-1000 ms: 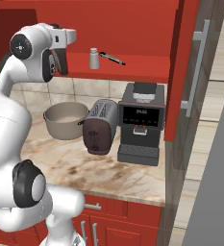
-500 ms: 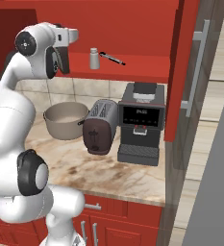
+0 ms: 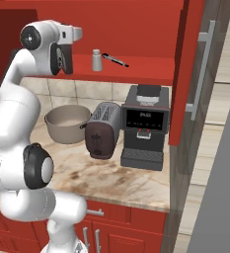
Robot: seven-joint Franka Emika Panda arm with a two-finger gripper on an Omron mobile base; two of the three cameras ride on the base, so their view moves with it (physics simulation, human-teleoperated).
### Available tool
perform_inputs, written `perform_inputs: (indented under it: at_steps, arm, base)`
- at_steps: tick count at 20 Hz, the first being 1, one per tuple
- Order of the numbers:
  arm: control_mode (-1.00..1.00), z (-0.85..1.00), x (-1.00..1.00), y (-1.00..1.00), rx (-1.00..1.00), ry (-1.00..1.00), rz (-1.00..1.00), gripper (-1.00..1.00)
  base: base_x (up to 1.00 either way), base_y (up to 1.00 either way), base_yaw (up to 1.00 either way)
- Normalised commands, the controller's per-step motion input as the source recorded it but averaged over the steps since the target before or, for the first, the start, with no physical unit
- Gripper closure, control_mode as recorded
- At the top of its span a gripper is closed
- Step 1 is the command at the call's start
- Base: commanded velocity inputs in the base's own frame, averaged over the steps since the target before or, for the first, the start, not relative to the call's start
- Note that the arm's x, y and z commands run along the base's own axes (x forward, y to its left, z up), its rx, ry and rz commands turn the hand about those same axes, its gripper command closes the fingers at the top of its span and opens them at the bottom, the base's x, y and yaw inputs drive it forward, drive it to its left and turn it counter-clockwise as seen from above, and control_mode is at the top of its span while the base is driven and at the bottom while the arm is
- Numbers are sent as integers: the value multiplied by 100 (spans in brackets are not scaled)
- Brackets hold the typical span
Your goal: Pick the shaker and syrup bottle from the counter and place them in the cabinet.
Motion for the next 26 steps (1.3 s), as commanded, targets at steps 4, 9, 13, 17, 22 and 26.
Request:
perform_inputs:
  at_steps: [4, 9, 13, 17, 22, 26]
  arm:
    - [-100, -5, 31, 6, 0, 3, 0, 100]
    - [-100, -13, 27, 7, 0, 1, 0, 100]
    - [-100, -26, 23, 7, 0, 0, 0, 100]
    - [-100, -19, 25, 7, 0, 0, 0, 100]
    - [-100, -13, 24, 5, 0, 0, 0, 100]
    - [-100, -14, 25, 4, 0, 0, 0, 100]
  base:
    - [0, 0, 0]
    - [0, 0, 0]
    - [0, 0, 0]
    - [0, 0, 0]
    - [0, 0, 0]
    - [0, 0, 0]
